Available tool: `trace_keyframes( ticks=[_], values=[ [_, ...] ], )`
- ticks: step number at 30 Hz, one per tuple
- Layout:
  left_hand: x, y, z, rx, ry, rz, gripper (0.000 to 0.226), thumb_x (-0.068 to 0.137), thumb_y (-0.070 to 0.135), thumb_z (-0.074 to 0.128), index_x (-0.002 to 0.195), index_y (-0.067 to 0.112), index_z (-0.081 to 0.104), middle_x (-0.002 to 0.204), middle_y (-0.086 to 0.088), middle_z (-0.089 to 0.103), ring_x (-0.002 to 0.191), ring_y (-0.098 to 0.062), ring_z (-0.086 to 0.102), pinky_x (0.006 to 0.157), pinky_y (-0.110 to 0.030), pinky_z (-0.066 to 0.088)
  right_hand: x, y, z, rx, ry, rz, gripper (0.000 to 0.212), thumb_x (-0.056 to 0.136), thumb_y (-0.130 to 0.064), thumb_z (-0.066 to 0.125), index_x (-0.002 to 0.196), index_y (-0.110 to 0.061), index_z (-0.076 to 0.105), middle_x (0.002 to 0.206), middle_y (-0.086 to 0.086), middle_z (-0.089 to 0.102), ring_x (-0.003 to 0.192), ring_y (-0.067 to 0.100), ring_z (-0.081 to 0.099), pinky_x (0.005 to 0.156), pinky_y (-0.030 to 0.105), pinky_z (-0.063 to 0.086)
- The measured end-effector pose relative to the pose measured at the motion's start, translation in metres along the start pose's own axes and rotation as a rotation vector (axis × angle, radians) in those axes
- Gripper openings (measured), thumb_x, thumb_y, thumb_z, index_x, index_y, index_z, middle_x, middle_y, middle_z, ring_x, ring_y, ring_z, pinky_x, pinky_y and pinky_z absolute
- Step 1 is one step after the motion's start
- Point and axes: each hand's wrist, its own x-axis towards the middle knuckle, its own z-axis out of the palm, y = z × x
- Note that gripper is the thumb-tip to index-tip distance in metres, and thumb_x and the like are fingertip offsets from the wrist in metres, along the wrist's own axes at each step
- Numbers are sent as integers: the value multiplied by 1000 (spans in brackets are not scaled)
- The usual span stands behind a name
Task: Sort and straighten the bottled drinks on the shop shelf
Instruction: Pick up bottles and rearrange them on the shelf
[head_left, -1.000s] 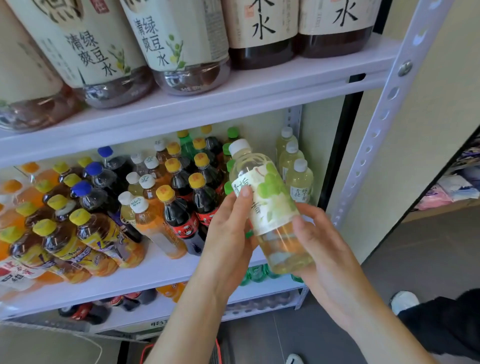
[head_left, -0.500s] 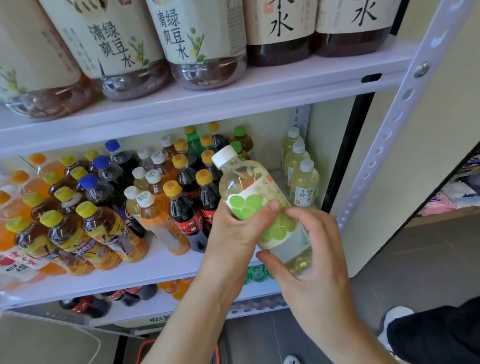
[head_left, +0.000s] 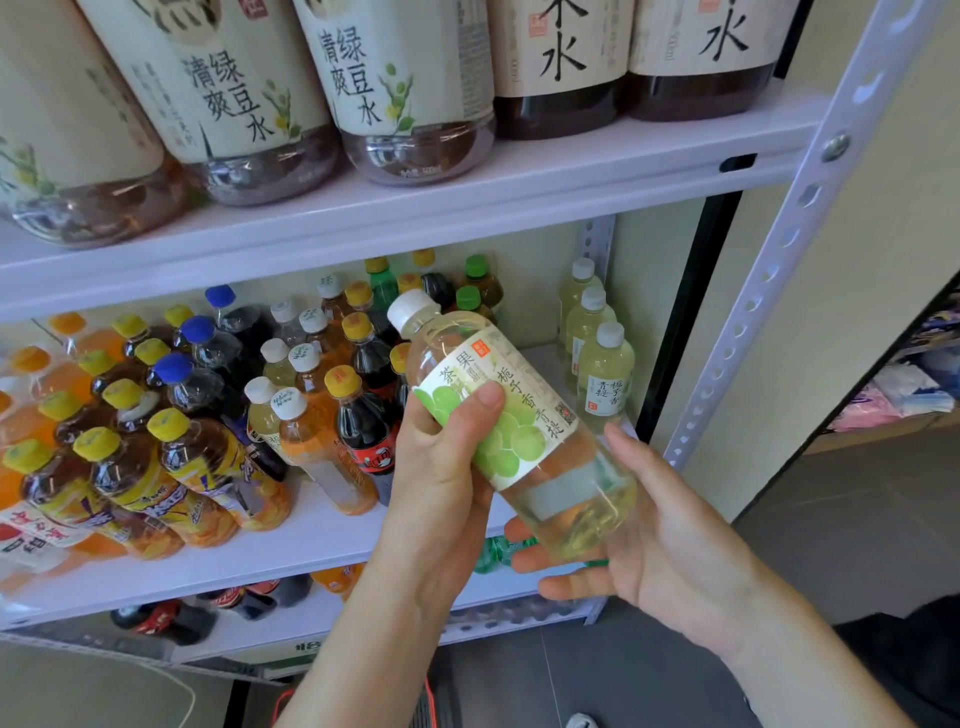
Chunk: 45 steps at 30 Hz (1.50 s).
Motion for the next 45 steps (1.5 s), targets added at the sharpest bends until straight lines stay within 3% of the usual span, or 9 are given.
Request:
trace_keyframes(
  ticks=[5, 9, 13, 18, 21, 25, 32, 41, 45],
  values=[
    [1, 1, -4, 34, -32, -44, 80, 63, 35, 77, 134, 7, 52, 128, -24, 62, 117, -39, 61, 101, -57, 47, 4, 10, 0, 155, -88, -69, 70, 69, -57, 78, 119, -11, 67, 103, 28, 68, 81, 39, 71, 67, 40, 59],
    [5, 6, -6, 75, -71, -87, 76, 65, 37, 77, 131, 7, 55, 127, -22, 63, 118, -37, 61, 100, -51, 50, 2, 15, 6, 126, 2, -231, 61, 73, -50, 77, 118, -11, 65, 101, 28, 67, 80, 40, 69, 66, 38, 59],
    [6, 8, -6, 163, -62, -49, 72, 69, 36, 83, 132, 14, 55, 118, -15, 70, 108, -31, 68, 88, -43, 57, -2, 21, 16, -74, 196, -452, 41, 78, -43, 74, 109, -20, 60, 104, 15, 72, 92, 34, 71, 75, 39, 59],
    [-1, 2, -3, 121, -18, -18, 81, 63, 34, 83, 133, 11, 51, 106, -12, 74, 94, -27, 73, 74, -37, 59, -6, 24, 24, -526, 468, -688, 42, 70, -43, 79, 102, -42, 53, 98, -16, 70, 83, 7, 71, 66, 18, 55],
    [-4, 1, -3, 96, -32, -25, 72, 68, 30, 80, 131, 8, 53, 103, -12, 75, 91, -24, 73, 72, -34, 59, -8, 26, 26, -673, 533, -743, 49, 66, -54, 78, 104, -46, 48, 99, -26, 64, 83, 7, 69, 66, 28, 60],
    [-4, 0, -5, 105, -42, -36, 62, 71, 29, 77, 127, 9, 60, 108, -14, 73, 96, -26, 71, 75, -34, 59, -9, 30, 25, -788, 605, -782, 53, 64, -63, 72, 108, -49, 45, 106, -25, 59, 91, 9, 65, 71, 35, 59],
    [-5, 2, -5, 209, -82, -68, 66, 64, 43, 79, 122, 17, 62, 110, -9, 73, 99, -22, 72, 79, -34, 59, -5, 40, 24, -1032, 752, -910, 69, 66, -42, 86, 121, -34, 46, 110, -13, 53, 102, -5, 51, 77, 2, 41],
    [-13, -7, -3, 219, -133, -70, 72, 61, 25, 86, 124, 9, 55, 108, -10, 74, 97, -25, 72, 73, -29, 58, 4, 43, 20, -1260, 943, -1173, 67, 62, -13, 88, 117, -18, 50, 112, 15, 52, 102, 36, 57, 76, 45, 54],
    [-13, -8, -8, 181, -93, -27, 71, 61, 15, 86, 125, 12, 56, 109, -13, 73, 98, -29, 72, 73, -34, 58, -4, 36, 18, -1201, 733, -1052, 73, 62, -24, 89, 122, -25, 48, 119, 1, 41, 112, 16, 50, 90, 15, 44]
  ],
)
